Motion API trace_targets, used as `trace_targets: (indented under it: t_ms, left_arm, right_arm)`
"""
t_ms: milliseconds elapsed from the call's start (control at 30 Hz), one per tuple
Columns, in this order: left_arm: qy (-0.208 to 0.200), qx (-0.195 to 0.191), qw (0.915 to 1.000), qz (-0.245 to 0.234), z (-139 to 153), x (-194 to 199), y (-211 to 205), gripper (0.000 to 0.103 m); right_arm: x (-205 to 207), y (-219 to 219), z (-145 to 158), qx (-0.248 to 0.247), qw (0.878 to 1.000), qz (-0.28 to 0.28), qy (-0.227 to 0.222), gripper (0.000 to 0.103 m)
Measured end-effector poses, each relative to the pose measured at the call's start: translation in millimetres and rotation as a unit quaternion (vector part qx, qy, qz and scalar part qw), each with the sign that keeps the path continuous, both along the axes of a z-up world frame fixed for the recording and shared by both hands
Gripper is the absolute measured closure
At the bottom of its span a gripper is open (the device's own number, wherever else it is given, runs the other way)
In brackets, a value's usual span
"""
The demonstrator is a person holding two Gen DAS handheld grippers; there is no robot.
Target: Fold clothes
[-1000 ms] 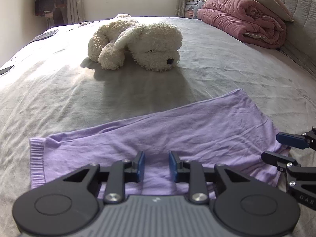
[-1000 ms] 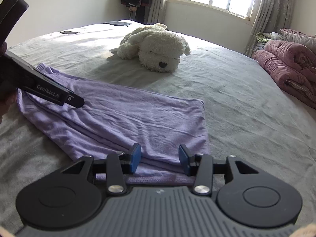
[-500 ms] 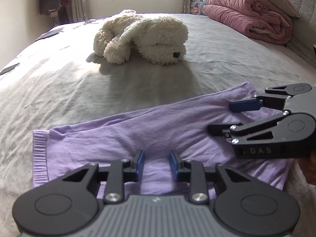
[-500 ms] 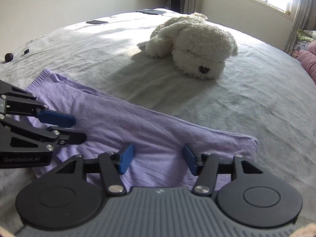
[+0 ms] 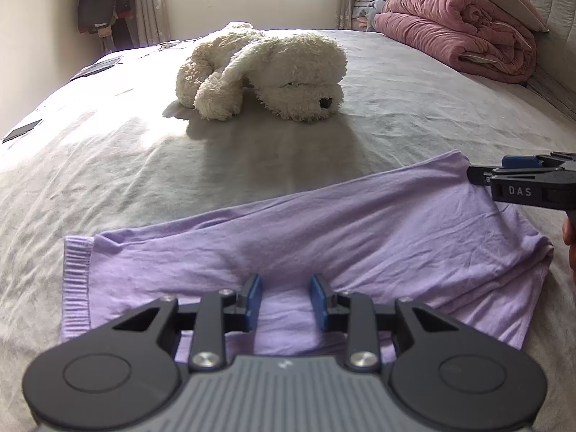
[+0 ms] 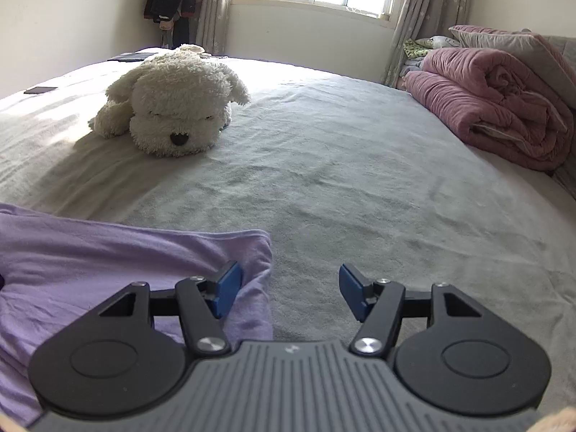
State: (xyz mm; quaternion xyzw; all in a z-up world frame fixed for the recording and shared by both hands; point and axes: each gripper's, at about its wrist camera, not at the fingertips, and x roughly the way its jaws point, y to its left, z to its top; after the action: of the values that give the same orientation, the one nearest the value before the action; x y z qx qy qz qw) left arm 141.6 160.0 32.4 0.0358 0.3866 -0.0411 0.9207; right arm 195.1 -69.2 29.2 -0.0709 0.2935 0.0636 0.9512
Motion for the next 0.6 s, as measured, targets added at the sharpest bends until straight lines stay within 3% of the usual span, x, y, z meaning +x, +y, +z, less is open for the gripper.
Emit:
trace_targets:
  t_ms: [133, 200, 233, 267, 433, 500, 600]
  left_arm:
    - [-0.008, 0.006, 0.9999, 0.005, 0, -3, -2, 0.071]
    - [-0.015, 0.017, 0.9997, 0.008, 1, -5, -6, 0.071]
    - [-0.019, 0.021, 0.9995, 0.011, 2, -6, -7, 0.071]
    - [-0.024, 0.025, 0.9993, 0.012, 4, -8, -8, 0.071]
    - [-0.055, 0.018, 0.9983, -0.006, 11, -19, -17, 0.070]
    - [-0.048, 0.013, 0.9987, -0.014, 7, -19, -20, 0.070]
    - [-0.031, 0.011, 0.9993, -0.020, 0, -17, -22, 0.070]
  right_arm:
    - [-4, -5, 6, 0.013, 1.000, 0.021, -0.007, 0.039]
    - [-5, -7, 10, 0.020, 0.999, 0.032, -0.011, 0.066]
    - [-5, -7, 10, 0.023, 0.999, 0.038, -0.007, 0.092]
    - [-6, -7, 11, 0.028, 0.999, 0.047, -0.003, 0.098]
    - [-11, -2, 13, 0.049, 0.992, 0.111, 0.026, 0.097]
    - [-8, 7, 0, 0.013, 0.992, 0.117, 0.050, 0.097]
    - [-11, 14, -7, -0.027, 0.991, 0.125, 0.045, 0.096]
